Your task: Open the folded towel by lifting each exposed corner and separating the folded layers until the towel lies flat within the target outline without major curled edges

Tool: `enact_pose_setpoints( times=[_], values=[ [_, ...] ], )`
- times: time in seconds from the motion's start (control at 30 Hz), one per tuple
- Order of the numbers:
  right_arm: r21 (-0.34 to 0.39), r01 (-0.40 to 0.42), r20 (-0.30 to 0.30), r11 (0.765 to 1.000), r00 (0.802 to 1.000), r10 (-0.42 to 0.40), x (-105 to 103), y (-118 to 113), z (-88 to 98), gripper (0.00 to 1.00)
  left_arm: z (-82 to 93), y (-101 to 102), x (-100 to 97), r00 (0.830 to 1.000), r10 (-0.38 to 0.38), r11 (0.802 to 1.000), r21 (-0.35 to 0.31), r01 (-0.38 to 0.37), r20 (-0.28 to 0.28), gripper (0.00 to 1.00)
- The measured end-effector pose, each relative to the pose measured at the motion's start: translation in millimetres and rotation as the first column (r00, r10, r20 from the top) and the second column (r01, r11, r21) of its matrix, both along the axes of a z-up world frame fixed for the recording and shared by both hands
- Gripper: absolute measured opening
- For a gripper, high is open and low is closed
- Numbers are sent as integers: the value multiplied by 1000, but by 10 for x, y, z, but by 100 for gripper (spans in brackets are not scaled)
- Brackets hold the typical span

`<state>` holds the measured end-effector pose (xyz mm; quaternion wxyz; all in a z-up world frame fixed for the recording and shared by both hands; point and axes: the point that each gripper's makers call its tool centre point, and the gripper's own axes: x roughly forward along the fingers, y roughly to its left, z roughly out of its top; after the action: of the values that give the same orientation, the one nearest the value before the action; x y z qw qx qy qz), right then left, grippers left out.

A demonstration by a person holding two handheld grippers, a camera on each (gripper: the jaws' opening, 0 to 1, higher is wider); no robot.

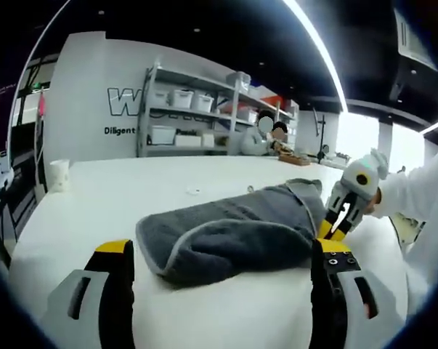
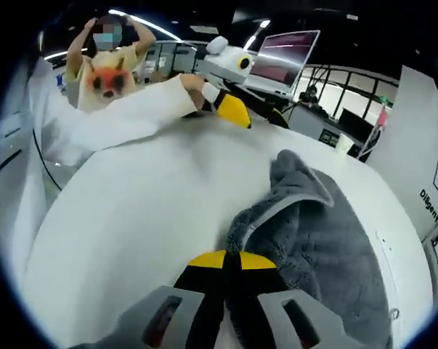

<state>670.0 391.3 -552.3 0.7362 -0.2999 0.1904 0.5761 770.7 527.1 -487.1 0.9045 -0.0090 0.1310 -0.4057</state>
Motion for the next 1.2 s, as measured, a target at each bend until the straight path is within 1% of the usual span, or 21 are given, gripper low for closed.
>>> enact_pose_setpoints(
  times=[0.4, 0.53, 0.7, 0.9, 1.0, 1.1, 1.2],
  values=[
    [-14, -40, -29, 999, 999, 40, -258, 61, -49, 0, -21, -6, -5, 1000, 2, 1000, 2, -2, -3, 100],
    [-22, -45, -34, 999, 998, 45, -295, 75, -74, 0, -32, -11, -21, 1000, 4, 1000, 4, -4, -4, 100],
    [-44, -68, -12, 997, 998, 68, -318, 80, -112, 0, -36, -10, -14, 1000, 4, 1000, 4, -4, -5, 100],
    [-34, -70, -18, 997, 997, 70, -329, 71, -121, 0, -30, -2, 3, 1000, 4, 1000, 3, -4, -5, 100],
    [-29, -71, -20, 997, 997, 71, -352, 66, -118, 2, -23, 0, 12, 1000, 4, 1000, 2, -4, -4, 100],
    [-15, -92, -22, 996, 996, 92, -392, 60, -76, 9, -23, -4, 10, 1000, 4, 1000, 1, -4, -4, 100],
    [53, -77, -56, 996, 995, 80, -408, 71, 52, 16, -34, -6, 11, 1000, 5, 1000, 4, -5, -6, 100]
  ],
)
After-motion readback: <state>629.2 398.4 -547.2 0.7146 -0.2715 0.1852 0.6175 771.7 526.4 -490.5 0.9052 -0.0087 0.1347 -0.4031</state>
